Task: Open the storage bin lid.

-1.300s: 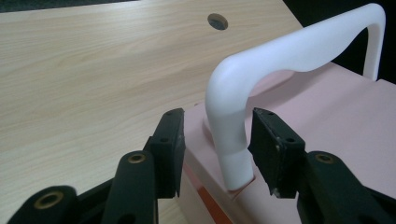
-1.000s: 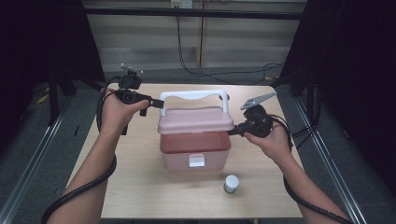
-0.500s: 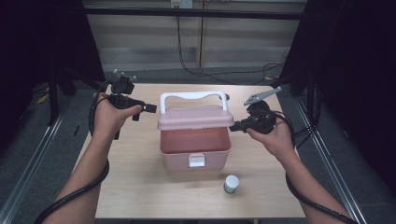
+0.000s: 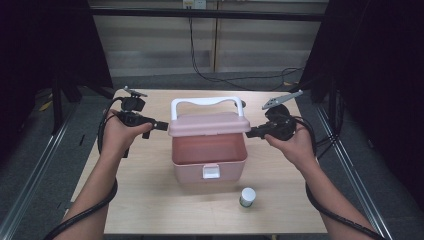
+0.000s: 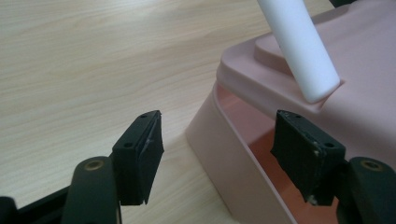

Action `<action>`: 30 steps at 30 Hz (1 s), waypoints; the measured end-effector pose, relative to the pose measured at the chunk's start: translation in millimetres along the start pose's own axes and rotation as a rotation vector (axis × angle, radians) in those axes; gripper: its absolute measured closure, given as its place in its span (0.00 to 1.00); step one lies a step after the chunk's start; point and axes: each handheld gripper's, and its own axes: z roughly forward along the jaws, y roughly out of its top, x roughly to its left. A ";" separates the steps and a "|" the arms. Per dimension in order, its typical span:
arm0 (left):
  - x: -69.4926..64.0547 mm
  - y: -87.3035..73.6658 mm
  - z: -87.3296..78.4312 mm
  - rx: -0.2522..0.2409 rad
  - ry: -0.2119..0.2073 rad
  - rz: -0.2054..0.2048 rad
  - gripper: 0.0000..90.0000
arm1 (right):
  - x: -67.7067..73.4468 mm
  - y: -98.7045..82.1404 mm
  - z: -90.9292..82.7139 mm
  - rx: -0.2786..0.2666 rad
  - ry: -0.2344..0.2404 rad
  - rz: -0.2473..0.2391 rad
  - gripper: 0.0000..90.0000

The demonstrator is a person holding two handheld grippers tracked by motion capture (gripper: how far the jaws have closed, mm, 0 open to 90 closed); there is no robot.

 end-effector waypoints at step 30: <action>-9.6 -7.8 3.2 0.019 -0.030 0.029 0.36 | -1.7 10.4 -3.0 -0.015 -0.021 0.017 1.00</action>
